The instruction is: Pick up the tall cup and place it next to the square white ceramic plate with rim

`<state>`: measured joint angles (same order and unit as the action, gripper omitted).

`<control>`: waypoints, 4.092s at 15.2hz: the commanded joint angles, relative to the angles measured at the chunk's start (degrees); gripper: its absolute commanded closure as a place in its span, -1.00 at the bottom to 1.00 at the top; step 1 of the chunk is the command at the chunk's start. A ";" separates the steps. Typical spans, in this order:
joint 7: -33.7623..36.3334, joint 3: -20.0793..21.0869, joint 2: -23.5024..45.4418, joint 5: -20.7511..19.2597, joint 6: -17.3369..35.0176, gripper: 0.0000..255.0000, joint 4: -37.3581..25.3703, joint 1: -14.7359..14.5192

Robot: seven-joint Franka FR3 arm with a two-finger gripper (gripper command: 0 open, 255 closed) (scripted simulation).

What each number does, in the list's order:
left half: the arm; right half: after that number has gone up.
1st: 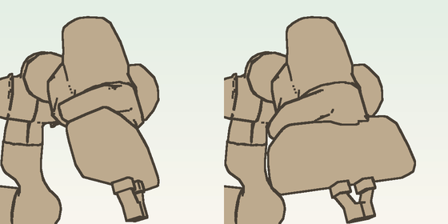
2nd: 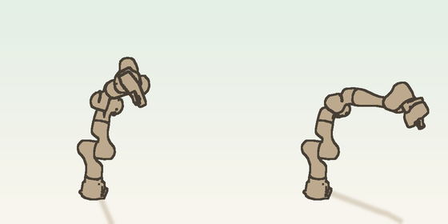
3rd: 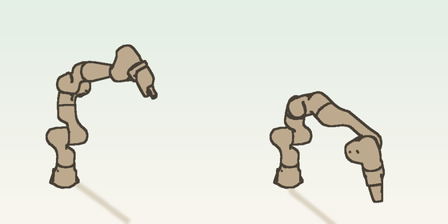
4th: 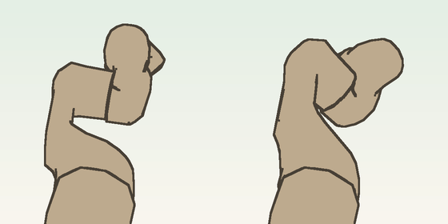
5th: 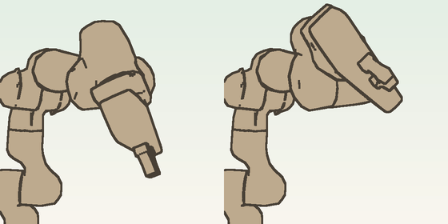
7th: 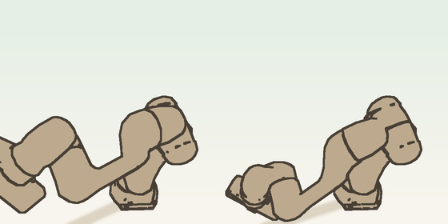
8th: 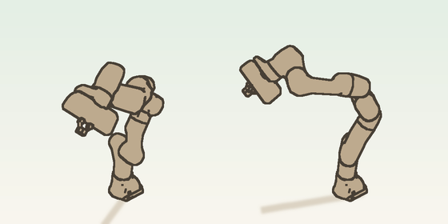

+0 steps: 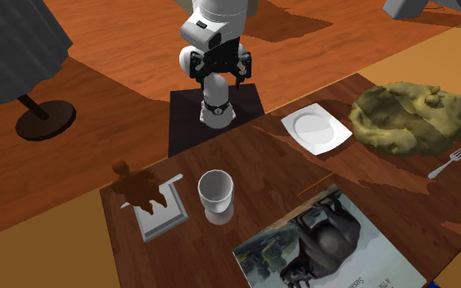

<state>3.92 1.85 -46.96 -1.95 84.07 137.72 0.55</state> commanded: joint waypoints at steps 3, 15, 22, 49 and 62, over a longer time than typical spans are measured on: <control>0.91 0.10 3.49 0.38 3.86 -1.00 0.00 0.28; 5.58 0.32 27.45 1.95 23.35 -1.00 -6.79 1.74; 7.46 0.12 40.38 2.52 30.58 -1.00 -13.69 2.26; 7.48 0.15 41.34 2.51 34.14 1.00 -11.09 2.24; 7.46 0.09 38.44 2.56 24.14 1.00 -18.19 2.26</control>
<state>11.48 2.01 -8.32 0.63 109.10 120.25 2.76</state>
